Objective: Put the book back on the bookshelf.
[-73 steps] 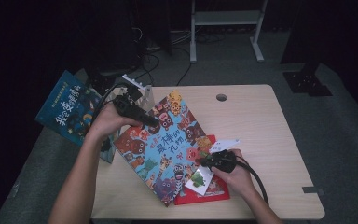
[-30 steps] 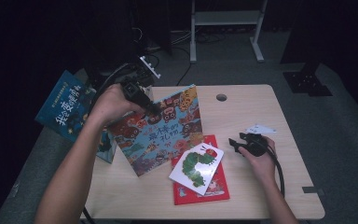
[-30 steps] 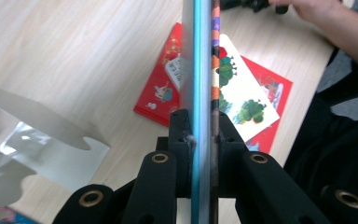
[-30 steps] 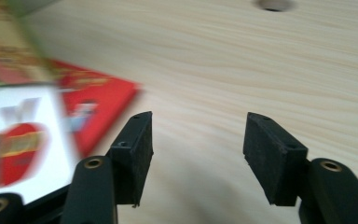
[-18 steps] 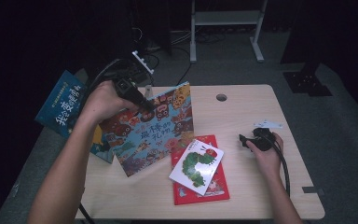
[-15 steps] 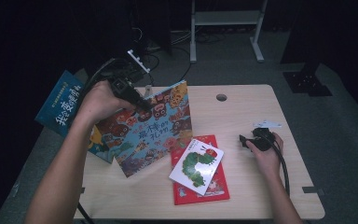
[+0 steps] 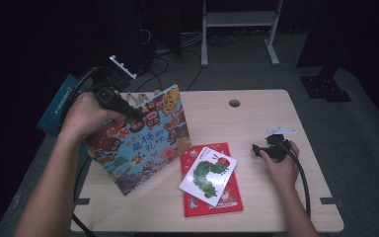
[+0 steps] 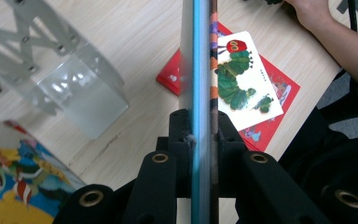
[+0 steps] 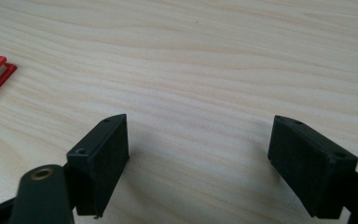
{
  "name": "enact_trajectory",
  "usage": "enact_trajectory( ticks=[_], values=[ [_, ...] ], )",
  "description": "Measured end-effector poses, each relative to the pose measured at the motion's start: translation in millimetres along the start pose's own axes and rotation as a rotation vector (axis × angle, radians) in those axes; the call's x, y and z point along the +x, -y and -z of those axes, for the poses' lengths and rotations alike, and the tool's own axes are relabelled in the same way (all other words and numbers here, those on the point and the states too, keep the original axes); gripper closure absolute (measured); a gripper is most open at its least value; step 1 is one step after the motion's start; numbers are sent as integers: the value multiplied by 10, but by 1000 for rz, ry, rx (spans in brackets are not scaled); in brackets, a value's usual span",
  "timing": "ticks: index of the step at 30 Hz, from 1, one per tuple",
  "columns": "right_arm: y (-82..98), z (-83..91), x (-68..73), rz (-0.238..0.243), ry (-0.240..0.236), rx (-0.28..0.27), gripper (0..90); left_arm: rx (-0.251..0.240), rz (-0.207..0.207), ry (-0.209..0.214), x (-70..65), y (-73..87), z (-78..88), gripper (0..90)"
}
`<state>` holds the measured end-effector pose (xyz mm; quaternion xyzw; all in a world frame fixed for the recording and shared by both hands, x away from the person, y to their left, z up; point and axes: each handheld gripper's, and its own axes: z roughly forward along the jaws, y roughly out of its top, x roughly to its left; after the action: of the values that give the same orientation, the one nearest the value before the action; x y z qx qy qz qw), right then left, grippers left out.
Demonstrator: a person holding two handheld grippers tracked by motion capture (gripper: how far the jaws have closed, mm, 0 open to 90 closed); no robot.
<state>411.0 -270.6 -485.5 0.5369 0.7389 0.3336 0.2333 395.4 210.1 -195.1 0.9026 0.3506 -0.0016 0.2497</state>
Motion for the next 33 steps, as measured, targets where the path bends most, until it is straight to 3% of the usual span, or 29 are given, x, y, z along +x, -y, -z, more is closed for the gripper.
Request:
enact_trajectory(
  ticks=[12,18,19,23,33],
  values=[
    [-2,0,-4,1,-1,2,190,-46,76,-26,165,406,245,806],
    [-2,0,-3,-5,1,2,191,-115,118,-45,245,627,373,805],
    [-2,-1,-4,-5,3,1,192,-148,148,-45,285,699,410,806],
    [-1,-2,-4,-7,4,-1,193,-187,193,-50,338,790,458,805],
    [-3,-2,-6,-11,6,0,196,-188,230,-74,419,976,548,805]
  ],
)
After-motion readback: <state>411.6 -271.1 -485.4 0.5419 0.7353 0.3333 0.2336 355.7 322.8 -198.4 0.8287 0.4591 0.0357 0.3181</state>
